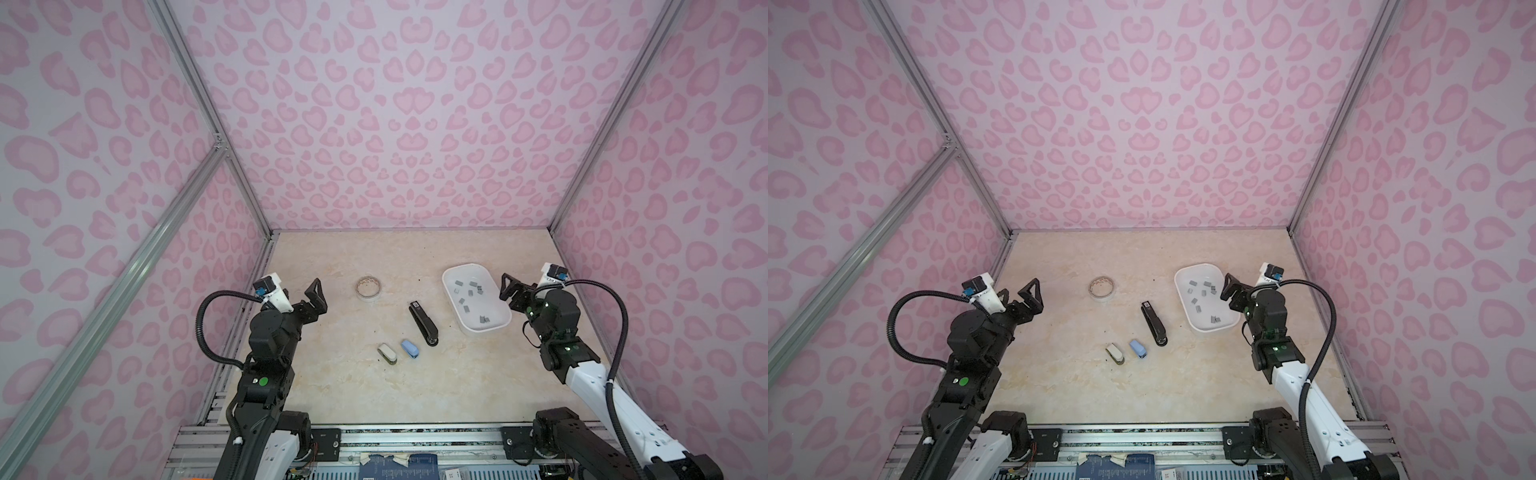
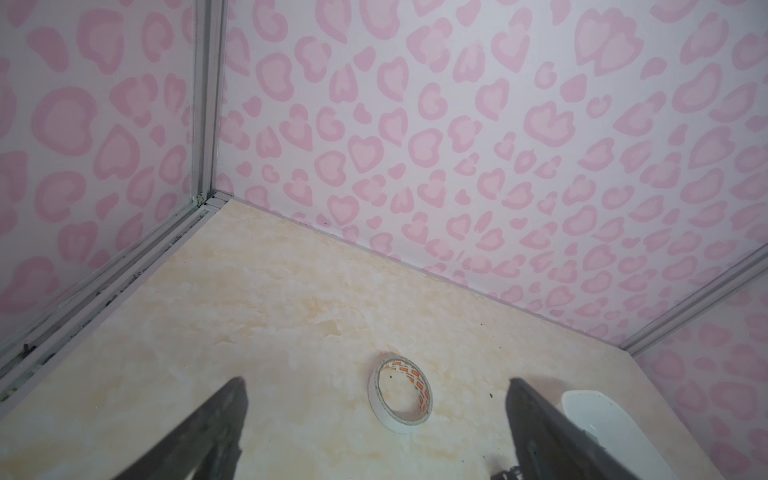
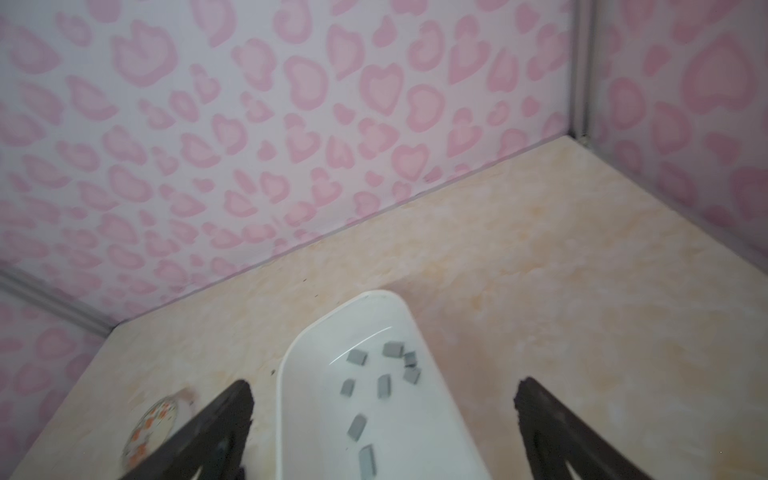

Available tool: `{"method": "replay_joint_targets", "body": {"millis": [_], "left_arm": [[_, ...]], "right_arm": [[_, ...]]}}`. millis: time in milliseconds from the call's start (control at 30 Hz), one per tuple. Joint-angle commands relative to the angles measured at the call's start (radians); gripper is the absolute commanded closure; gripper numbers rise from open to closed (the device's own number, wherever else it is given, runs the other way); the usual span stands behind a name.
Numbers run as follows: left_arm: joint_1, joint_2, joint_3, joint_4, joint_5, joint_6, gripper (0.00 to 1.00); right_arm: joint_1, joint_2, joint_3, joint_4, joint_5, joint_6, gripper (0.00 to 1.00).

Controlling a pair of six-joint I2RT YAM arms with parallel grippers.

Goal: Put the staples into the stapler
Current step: 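Move both grippers forward toward the black stapler beside the white tray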

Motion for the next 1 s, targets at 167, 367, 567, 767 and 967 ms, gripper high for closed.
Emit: {"method": "replay_joint_targets", "body": {"millis": [167,367,567,767,967], "left_arm": [[0.0,-0.117,-0.035,-0.153,0.094,-0.149,0.03],[-0.002,-0.068,-0.041,-0.098,0.354,-0.085,0.03],[-0.055,0.093,-0.046,-0.016,0.43,-0.048,0.01],[-0.177,0.241,-0.01,0.014,0.4,0.011,0.03],[-0.254,0.306,0.006,0.032,0.369,0.064,0.03]], "right_arm": [[0.585,0.021,-0.016,-0.014,0.263,-0.116,0.2],[0.795,0.267,0.042,-0.109,0.46,-0.076,0.2],[0.806,0.491,0.056,-0.107,0.46,-0.018,0.26],[0.834,0.62,0.077,-0.095,0.499,0.011,0.27],[0.83,0.671,0.055,-0.07,0.612,0.043,0.26]]}}
